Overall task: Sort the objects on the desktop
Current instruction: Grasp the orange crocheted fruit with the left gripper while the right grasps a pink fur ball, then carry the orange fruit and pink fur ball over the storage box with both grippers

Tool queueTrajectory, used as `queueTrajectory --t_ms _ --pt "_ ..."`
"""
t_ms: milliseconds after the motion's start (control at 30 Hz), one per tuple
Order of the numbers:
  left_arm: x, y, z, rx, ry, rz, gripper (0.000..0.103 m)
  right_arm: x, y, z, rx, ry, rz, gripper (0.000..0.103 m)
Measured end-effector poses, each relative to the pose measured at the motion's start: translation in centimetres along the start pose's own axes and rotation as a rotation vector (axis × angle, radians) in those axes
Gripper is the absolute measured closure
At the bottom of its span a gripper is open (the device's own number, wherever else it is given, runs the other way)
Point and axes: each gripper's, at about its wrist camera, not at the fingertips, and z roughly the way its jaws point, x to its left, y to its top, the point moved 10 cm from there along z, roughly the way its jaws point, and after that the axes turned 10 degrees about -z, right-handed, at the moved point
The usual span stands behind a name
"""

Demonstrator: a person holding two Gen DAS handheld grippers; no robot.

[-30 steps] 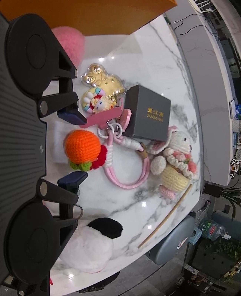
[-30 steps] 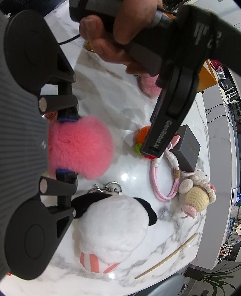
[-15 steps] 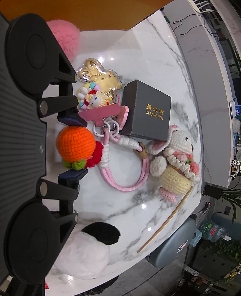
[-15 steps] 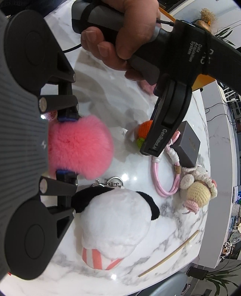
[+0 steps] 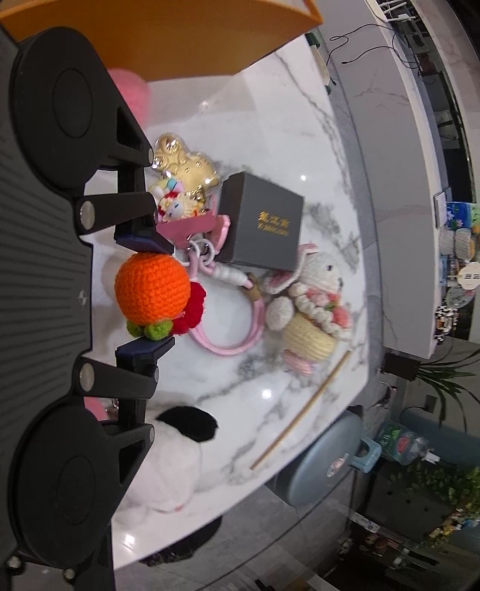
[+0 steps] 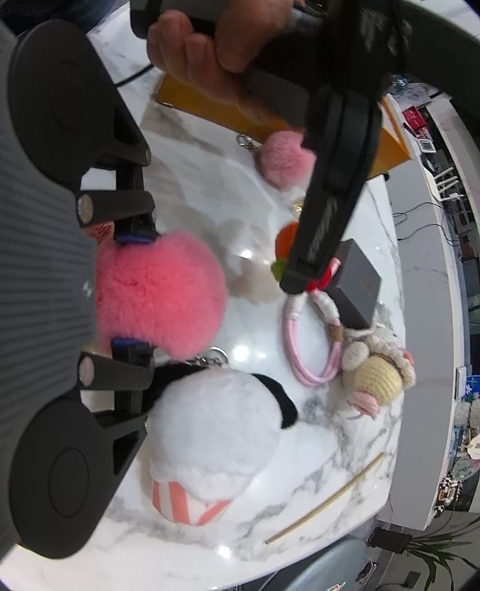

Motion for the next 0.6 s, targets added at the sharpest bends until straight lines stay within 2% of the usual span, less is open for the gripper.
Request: queueTrajectory --t_ms 367,600 --pt "0.0 3.1 -7.5 -0.137 -0.091 -0.041 0.05 0.4 4.6 -5.6 -0.168 0.02 0.032 0.059" --pt "1.8 4.0 -10.3 -0.177 -0.108 -0.068 0.05 2.0 8.4 -7.7 -0.254 0.01 0.027 0.059"
